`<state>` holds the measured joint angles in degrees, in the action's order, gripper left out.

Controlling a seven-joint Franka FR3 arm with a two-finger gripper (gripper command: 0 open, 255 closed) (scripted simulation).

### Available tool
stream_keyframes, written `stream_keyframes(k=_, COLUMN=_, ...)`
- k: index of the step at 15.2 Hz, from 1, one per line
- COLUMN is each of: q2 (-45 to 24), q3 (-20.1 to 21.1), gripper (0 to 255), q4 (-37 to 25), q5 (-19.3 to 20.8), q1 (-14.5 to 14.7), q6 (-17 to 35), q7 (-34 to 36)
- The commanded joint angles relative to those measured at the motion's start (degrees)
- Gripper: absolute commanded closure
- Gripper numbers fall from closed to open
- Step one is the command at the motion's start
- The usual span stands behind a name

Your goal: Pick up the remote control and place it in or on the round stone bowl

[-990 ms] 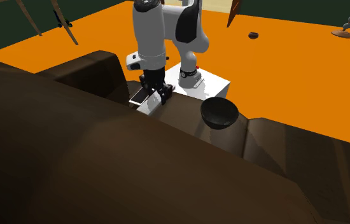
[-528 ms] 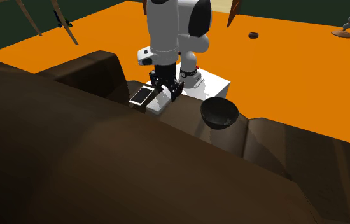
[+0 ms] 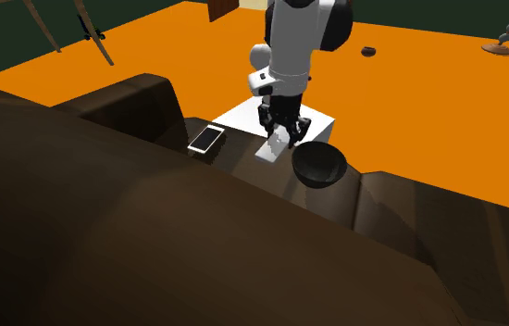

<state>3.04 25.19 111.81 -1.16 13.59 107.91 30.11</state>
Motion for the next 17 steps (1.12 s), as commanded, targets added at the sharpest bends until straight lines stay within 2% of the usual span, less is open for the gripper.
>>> stream_keyframes(k=1, q2=0.44, q3=1.28, gripper=255, q4=0.37, q5=-0.31, q1=1.17, q6=0.01, q7=2.43)
stream_keyframes(k=8, q2=-1.07, q3=7.07, gripper=255, q4=-1.25, q5=-0.01, q1=6.12, q6=-0.16, q7=13.30)
stream_keyframes(k=17, q2=-2.81, q3=7.30, gripper=255, q4=4.03, q5=0.94, q1=6.31, q6=6.60, q7=14.01)
